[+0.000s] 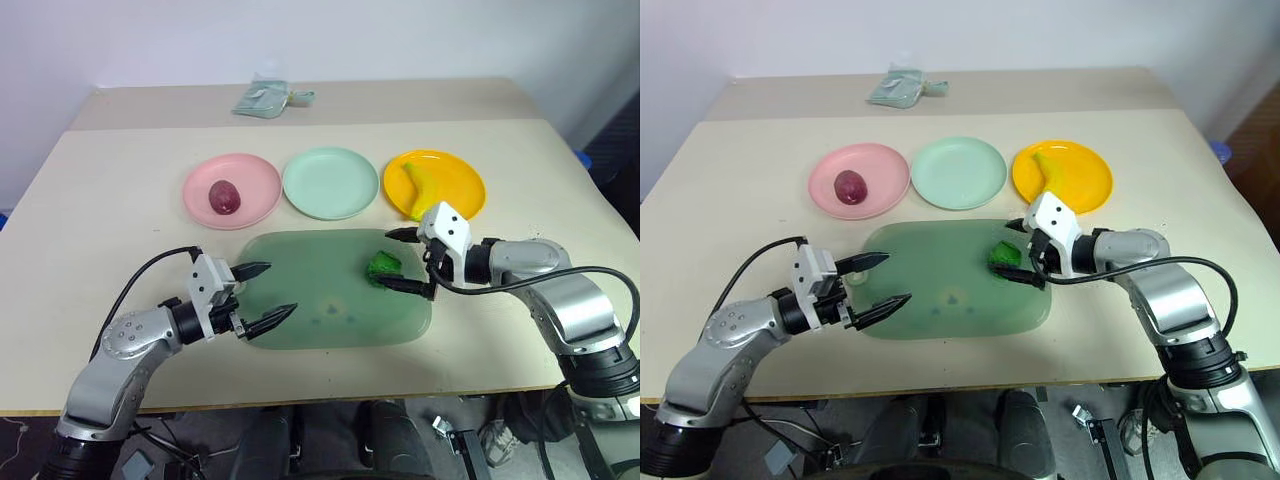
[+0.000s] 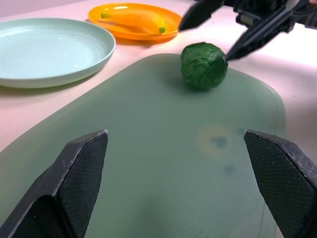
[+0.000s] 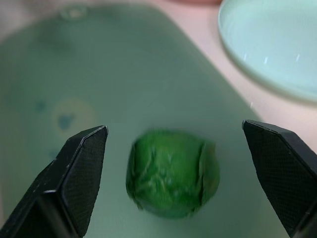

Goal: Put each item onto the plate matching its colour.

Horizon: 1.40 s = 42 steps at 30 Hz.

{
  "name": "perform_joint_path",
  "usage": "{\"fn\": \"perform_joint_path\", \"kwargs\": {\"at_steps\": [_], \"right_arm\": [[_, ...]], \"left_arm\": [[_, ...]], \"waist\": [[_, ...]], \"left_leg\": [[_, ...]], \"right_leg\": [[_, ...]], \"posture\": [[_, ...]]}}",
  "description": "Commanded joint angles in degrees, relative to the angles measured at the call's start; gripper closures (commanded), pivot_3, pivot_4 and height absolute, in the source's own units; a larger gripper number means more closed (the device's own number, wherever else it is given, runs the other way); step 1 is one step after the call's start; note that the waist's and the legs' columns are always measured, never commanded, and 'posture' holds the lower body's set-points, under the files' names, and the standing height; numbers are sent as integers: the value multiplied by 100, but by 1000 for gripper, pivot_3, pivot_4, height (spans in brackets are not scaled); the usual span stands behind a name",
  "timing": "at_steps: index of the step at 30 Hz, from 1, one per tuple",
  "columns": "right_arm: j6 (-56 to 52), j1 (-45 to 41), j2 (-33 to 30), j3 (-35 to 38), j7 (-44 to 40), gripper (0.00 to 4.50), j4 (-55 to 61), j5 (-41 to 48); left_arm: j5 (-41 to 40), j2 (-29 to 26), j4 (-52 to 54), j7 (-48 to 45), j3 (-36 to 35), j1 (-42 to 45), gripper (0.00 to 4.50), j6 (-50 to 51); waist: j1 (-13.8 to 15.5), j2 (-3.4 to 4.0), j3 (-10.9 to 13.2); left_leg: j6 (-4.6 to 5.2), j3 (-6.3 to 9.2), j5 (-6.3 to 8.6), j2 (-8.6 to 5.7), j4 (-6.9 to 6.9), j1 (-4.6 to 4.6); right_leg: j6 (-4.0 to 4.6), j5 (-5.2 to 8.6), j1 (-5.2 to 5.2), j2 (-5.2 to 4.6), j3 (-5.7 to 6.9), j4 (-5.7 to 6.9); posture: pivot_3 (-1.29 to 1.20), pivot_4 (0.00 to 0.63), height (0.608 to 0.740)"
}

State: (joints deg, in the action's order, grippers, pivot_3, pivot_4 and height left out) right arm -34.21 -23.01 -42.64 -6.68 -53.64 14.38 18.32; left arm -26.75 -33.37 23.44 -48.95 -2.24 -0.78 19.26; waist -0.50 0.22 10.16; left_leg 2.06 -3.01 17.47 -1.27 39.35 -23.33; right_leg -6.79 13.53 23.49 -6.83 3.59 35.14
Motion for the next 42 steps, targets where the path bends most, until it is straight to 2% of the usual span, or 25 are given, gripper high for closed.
{"fn": "perform_joint_path", "kwargs": {"at_steps": [1, 3, 4, 6, 9, 12, 14, 18, 20, 24, 26, 29, 31, 34, 36, 37, 39, 42], "right_arm": [[-40, -50, -21, -78, 144, 47, -20, -198], [-16, -92, 45, -92, 211, 47, -113, -255], [-21, -122, 83, -86, 205, 282, -110, -222], [-102, -185, 153, -51, 181, 866, -55, -112], [-107, -356, 286, -29, 281, 2287, -44, -122], [-26, -744, 684, 64, 571, 2287, -207, -92], [65, -1240, 1237, 100, 1133, 2287, -637, -243], [48, -2462, 2497, 154, 2622, 2287, -2438, -720], [385, -2988, 2996, 100, 3203, 2287, -3521, -1028], [1119, -3745, 3597, 295, 3790, 2287, -5269, -1218], [1402, -3987, 3716, 428, 3815, 2287, -5847, -1161], [1815, -4053, 3688, 453, 3590, 1189, -6082, -1164], [2072, -3937, 3636, 496, 3475, 246, -5883, -1147], [2536, -3532, 3439, 551, 3152, 114, -5202, -1071], [2607, -3049, 3112, 492, 2477, 114, -4446, -922], [2444, -2601, 2770, 427, 1750, 114, -3810, -654], [2231, -1937, 2224, 432, 834, 114, -2978, -276], [1841, -1254, 1558, 674, 264, 114, -2384, 92]], "left_arm": [[-18, -24, 66, -56, -1, 51, 0, -109], [-12, -19, 64, -57, 5, 59, 0, -107], [-8, -20, 76, -56, 5, 48, 0, -111], [-2, -19, 104, -48, 3, 22, 0, -112], [-3, -15, 136, -26, -20, -39, 0, -116], [50, 39, 122, 100, -79, -67, 0, -175], [34, 127, 57, 281, -211, -27, 0, -207], [127, 334, -192, 792, -469, 170, 0, -240], [161, 405, -190, 955, -545, 186, 0, -262], [287, 454, -83, 1236, -612, 99, 0, -271], [326, 474, 17, 1362, -665, 1, 0, -259], [368, 530, 197, 1586, -723, -139, 0, -238], [372, 565, 312, 1717, -765, -234, 0, -206], [359, 610, 421, 1909, -873, -355, 0, -173], [339, 622, 400, 2036, -1079, -453, 0, -168], [388, 581, 292, 2093, -1290, -553, 0, -216], [536, 503, 139, 2194, -1558, -695, 0, -296], [660, 370, -5, 2259, -1933, -935, 0, -365]], "waist": [[7, -1, 0], [7, -1, 0], [6, -1, 0], [0, -1, 0], [-5, -1, 0], [-11, -1, 0], [-34, -1, 0], [-28, -1, -1], [-35, -3, -3], [-29, -3, -3], [-48, -2, -2], [-58, -1, -2], [-70, 0, -2], [-72, 0, -1], [-47, 0, -2], [-20, 0, -2], [-5, -1, -2], [-22, -1, -2]], "left_leg": [[0, 0, 0, 0, 0, 0], [0, 0, 0, 0, 0, 0], [0, 0, 0, 0, 0, 0], [0, 0, 0, 0, 0, 0], [0, 0, 0, 0, 0, 0], [0, 0, 0, 1, 0, 0], [-2, 2, -1, 1, 0, 0], [-14, -1, -8, 1, -1, 0], [-15, 2, -9, 0, -2, -2], [-14, 4, -9, -9, -12, -8], [-14, 3, -9, -9, -14, -10], [-14, 3, -10, -7, -15, -10], [-14, 3, -10, -6, -15, -9], [-17, 2, -11, -1, -15, -8], [-17, 4, -11, -2, -16, -8], [-16, 5, -11, -2, -15, -8], [-14, 15, -9, -2, -14, -7], [-12, 12, -8, -2, -12, -4]], "right_leg": [[0, 0, -1, 0, 0, -2], [0, 0, -2, 0, 1, -3], [0, 0, -2, 0, 0, -3], [0, 0, -1, 0, 0, -3], [0, 0, -1, 0, 0, -3], [0, 0, 0, 0, 0, -3], [0, 0, 0, 2, 0, -1], [1, -1, 9, 5, 0, 11], [2, -1, 12, 6, 1, 15], [2, -1, 13, 6, 4, 22], [1, -1, 14, 7, 5, 18], [1, -1, 11, 10, 7, 15], [0, -1, 11, 11, 7, 16], [0, -1, 12, 16, 7, 17], [0, -1, 11, 15, 7, 16], [0, -1, 10, 15, 7, 15], [0, -1, -2, 14, 12, 5], [-1, -1, -6, 13, 12, 4]], "posture": [[0, 150, 740], [0, 150, 740], [0, 150, 740], [0, 150, 740], [0, 150, 740], [0, 150, 740], [0, 150, 740], [0, 150, 740], [0, 150, 740], [0, 150, 740], [0, 150, 740], [0, 150, 740], [0, 150, 740], [0, 150, 740], [0, 150, 740], [0, 150, 740], [0, 150, 740], [0, 150, 740]]}}
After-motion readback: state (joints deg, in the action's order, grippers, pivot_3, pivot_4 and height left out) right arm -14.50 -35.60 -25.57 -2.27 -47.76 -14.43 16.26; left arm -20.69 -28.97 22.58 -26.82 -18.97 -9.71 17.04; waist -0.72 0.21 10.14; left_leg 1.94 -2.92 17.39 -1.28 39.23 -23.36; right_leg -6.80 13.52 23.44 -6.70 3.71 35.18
